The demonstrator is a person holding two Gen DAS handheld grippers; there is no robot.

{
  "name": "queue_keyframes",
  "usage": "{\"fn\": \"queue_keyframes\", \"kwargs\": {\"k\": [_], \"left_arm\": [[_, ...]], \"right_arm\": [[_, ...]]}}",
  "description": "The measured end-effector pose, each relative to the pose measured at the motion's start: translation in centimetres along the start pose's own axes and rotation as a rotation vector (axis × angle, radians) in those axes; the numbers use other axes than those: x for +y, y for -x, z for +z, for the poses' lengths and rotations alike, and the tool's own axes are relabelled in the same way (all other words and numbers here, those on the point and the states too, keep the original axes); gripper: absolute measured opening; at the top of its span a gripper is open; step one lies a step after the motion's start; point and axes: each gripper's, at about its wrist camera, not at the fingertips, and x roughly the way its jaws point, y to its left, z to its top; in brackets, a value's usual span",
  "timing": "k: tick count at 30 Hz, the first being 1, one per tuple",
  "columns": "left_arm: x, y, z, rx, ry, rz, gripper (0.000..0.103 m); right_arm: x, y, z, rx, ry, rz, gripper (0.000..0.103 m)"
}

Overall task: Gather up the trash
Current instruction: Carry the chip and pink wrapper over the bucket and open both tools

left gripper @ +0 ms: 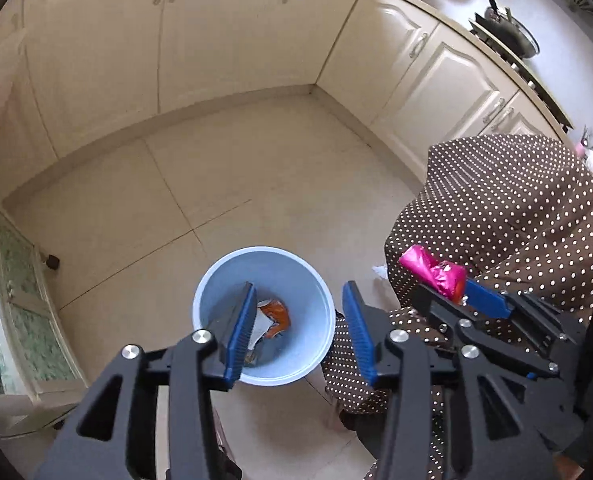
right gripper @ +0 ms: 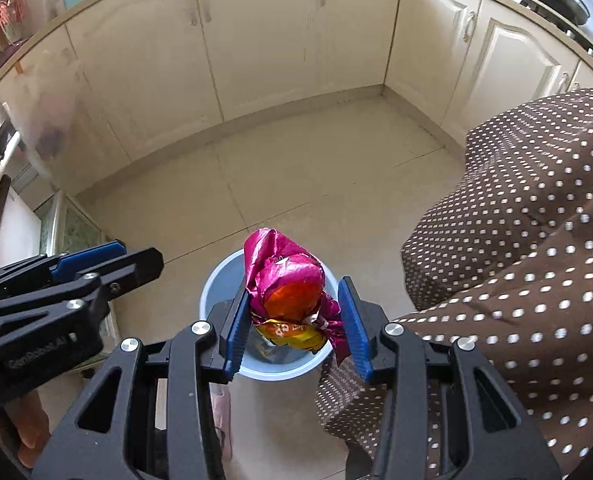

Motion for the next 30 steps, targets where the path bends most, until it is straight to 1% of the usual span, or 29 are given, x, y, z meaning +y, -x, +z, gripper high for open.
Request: {"fn": "queue_keyframes", "kwargs": {"k": [7,10,11,12,14,17,21,23,27,30], "left_arm": [[3.0,1.7,-0.2,-0.024,0.044,0.026,0.044],[3.6,2.2,-0.1,-0.030,0.059,0.030,0.044],[3.8,2.4,0.0,-0.034,0.068,0.031,0.044],[4.0,2.6,0.0,-0.037,0.074,0.027,0.044],[4.0,2.9,0.2,-0.045,0.079,0.019,0.044],[3.6,3.7,0.5,-0.060,0.070,0.014,0.044],[2.9,4.9,0.7,-0.081,0.065,-0.032,0.044],[2.5,6.1,0.8,-0.100,0.057,-0.028,0.044],[1.5,8.9,1.1,-0.142,0.035,-0.048,0.044],[-0.6,11.6,1.3,-0.187,-0.006,-0.076,0.044]], "right_arm": [[1.8,-0.9,1.0,0.002,0.026,0.030,0.041],[2.6,-1.0,1.8,-0.019,0.030,0.047,0.043],[2.7,-0.9,2.0,-0.028,0.029,0.045,0.046],[2.8,-0.8,2.3,-0.045,0.030,0.035,0.054],[2.9,-0.3,2.4,-0.069,0.029,0.016,0.060],[3.0,0.6,2.5,-0.092,0.033,-0.001,0.061],[2.6,2.3,2.2,-0.121,0.028,-0.029,0.061],[2.4,3.4,2.1,-0.139,0.029,-0.050,0.061],[1.8,6.7,1.9,-0.175,0.016,-0.073,0.061],[1.0,10.3,1.5,-0.228,0.007,-0.091,0.062]]}}
